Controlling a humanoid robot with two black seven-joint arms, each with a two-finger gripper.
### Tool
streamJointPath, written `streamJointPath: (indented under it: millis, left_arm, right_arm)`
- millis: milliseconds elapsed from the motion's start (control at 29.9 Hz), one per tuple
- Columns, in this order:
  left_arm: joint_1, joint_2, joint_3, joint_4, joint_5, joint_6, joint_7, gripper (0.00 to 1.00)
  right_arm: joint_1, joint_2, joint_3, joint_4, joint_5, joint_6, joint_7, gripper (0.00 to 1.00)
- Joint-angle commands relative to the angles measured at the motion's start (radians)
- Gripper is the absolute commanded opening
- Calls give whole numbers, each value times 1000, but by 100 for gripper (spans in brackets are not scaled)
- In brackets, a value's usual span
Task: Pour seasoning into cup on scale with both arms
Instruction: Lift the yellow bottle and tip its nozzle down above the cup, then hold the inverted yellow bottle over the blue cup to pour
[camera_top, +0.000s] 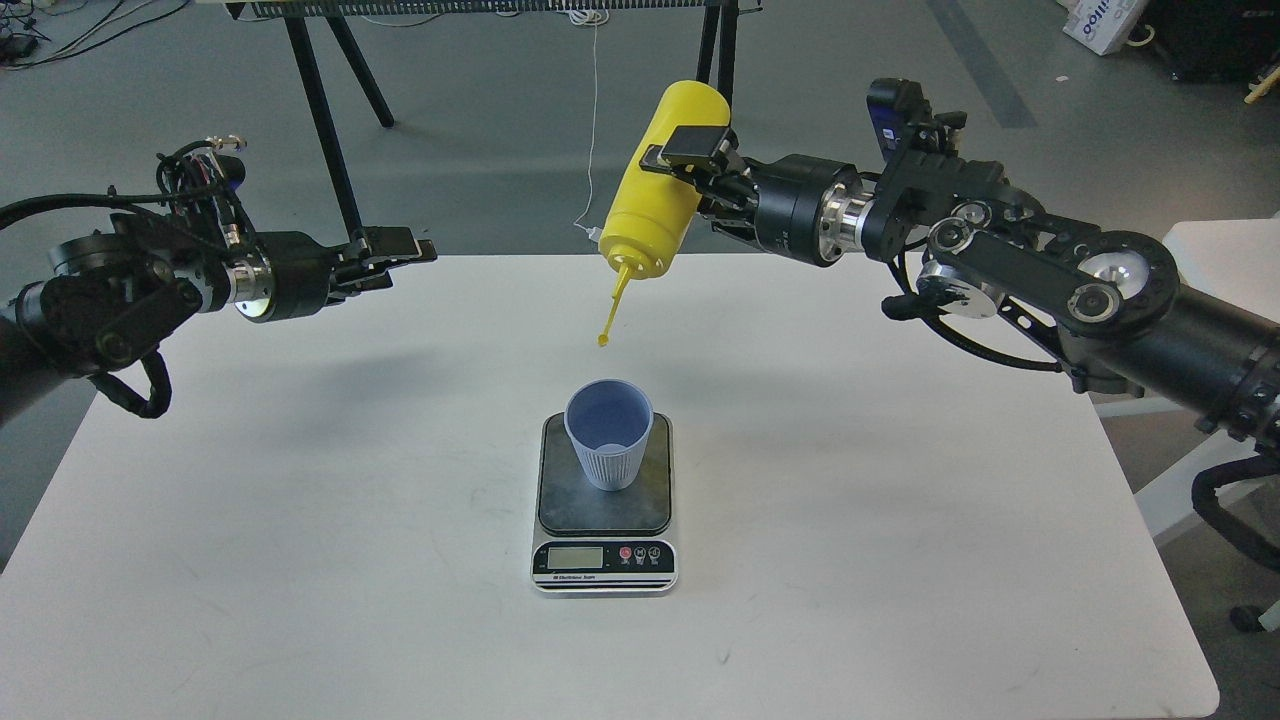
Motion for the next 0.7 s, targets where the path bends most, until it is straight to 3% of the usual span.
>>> streamJointPath:
  millis: [0,669]
  left_arm:
    - [6,23,0,-1,-1,0,0,78]
    - [31,78,-2,-9,-38,0,0,80]
  right_arm:
    - [23,49,-40,-42,-15,-1,1,2]
    - [42,204,-88,-169,-226,3,-4,2]
